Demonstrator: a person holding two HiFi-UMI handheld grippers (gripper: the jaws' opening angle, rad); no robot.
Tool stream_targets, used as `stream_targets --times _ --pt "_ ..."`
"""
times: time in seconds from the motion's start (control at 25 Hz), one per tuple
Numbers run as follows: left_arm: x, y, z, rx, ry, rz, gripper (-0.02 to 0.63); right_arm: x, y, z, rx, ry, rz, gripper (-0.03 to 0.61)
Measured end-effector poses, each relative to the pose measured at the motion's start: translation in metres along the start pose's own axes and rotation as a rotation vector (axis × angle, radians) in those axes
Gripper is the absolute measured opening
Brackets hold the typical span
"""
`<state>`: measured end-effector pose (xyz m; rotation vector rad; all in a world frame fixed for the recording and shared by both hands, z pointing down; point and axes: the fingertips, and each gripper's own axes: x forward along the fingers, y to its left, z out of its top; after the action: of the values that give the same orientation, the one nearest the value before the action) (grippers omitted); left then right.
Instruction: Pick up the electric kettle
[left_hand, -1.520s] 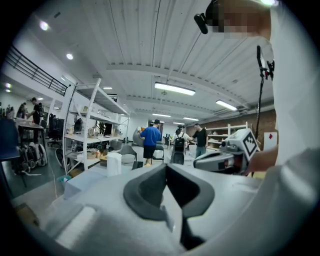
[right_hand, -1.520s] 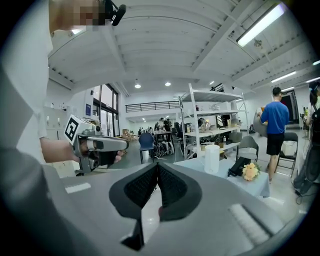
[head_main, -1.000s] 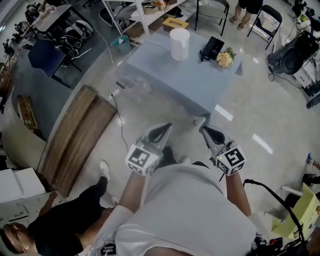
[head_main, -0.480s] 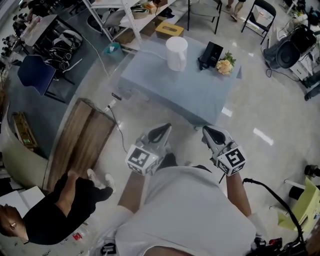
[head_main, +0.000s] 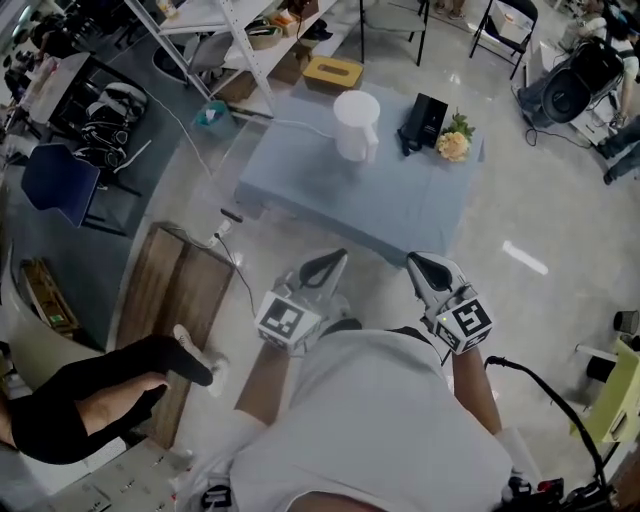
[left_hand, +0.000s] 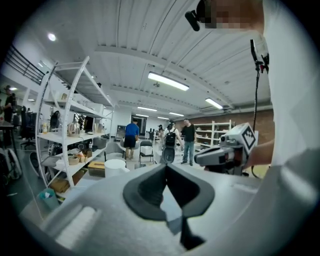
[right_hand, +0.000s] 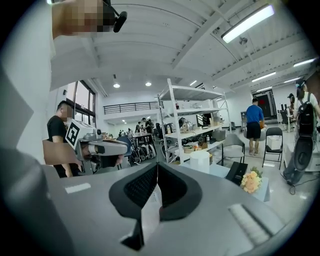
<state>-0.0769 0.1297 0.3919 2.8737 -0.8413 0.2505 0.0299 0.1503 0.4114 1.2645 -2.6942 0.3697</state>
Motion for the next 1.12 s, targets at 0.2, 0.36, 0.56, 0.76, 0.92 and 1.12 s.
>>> stream_targets --times 0.2,0.36,0.56,0.76,0.92,1.12 --pt "-0.001 0.029 0.0 0.011 0.013 -0.034 0.003 0.034 -0.004 0.008 0.005 -0.013 -0.029 0.006" --pt "-0.007 0.049 -0.004 0.017 0.02 -0.046 0.003 0.06 -0.002 0.011 0.003 -0.017 -0.029 0.006" --pt "-0.013 0.067 -0.009 0.002 0.018 -0.044 0.003 0.082 0.002 0.01 0.0 -0.013 -0.02 0.006" --pt "-0.01 0.078 -0.011 -0.016 0.021 -0.036 0.003 0.091 -0.002 0.01 0.001 0.008 -0.006 0.006" --pt "0.0 0.083 -0.007 -0.025 0.025 -0.029 0.003 0.095 -0.016 0.017 0.01 0.018 -0.002 0.006" --pt "0.021 0.099 -0.003 -0.032 0.024 0.011 0.003 0.109 -0.044 0.02 0.014 0.022 0.031 0.006"
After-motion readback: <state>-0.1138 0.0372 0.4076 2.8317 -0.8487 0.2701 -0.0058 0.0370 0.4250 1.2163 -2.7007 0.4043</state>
